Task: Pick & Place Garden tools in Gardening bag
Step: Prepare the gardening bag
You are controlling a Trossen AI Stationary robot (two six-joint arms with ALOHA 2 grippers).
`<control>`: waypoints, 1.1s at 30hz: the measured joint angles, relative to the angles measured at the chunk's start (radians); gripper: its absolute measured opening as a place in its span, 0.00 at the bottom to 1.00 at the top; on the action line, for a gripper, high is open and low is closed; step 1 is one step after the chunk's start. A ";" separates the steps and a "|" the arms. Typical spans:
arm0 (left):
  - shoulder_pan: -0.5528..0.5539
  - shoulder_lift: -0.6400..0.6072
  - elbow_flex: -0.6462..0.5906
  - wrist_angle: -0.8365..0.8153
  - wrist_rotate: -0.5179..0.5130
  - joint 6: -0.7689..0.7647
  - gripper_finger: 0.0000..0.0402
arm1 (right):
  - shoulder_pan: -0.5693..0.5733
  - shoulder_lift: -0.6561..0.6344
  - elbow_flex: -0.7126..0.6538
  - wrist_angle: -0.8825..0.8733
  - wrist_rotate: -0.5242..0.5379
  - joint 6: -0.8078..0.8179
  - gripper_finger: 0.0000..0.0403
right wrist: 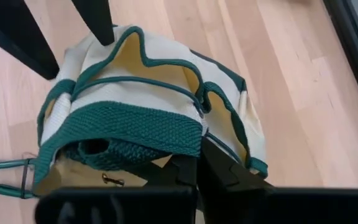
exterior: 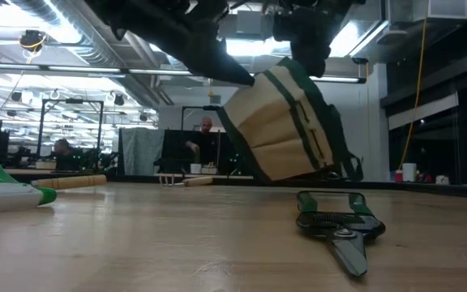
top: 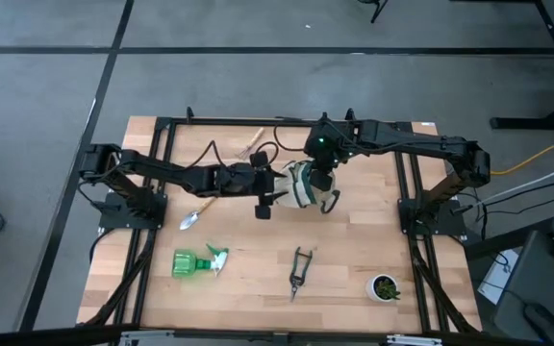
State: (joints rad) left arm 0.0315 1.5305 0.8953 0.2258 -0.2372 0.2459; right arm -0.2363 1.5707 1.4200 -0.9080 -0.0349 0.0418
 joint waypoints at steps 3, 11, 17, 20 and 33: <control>0.000 0.017 0.001 -0.009 -0.003 0.001 0.58 | 0.000 0.000 0.000 0.022 -0.005 0.001 0.00; 0.000 0.026 0.000 -0.011 -0.138 0.001 0.51 | -0.013 0.000 0.000 0.073 -0.071 0.016 0.00; 0.003 0.023 0.000 -0.006 -0.145 -0.012 0.26 | -0.018 0.000 0.000 0.080 -0.074 0.023 0.00; 0.004 0.023 0.000 -0.005 -0.145 -0.008 0.09 | -0.018 0.000 0.000 0.082 -0.074 0.023 0.00; 0.044 -0.033 -0.001 -0.099 0.028 -0.012 0.01 | -0.018 0.000 0.000 0.076 -0.074 -0.104 0.08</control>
State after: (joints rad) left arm 0.0757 1.4979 0.8948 0.1269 -0.2093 0.2337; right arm -0.2546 1.5707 1.4204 -0.8319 -0.1093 -0.0625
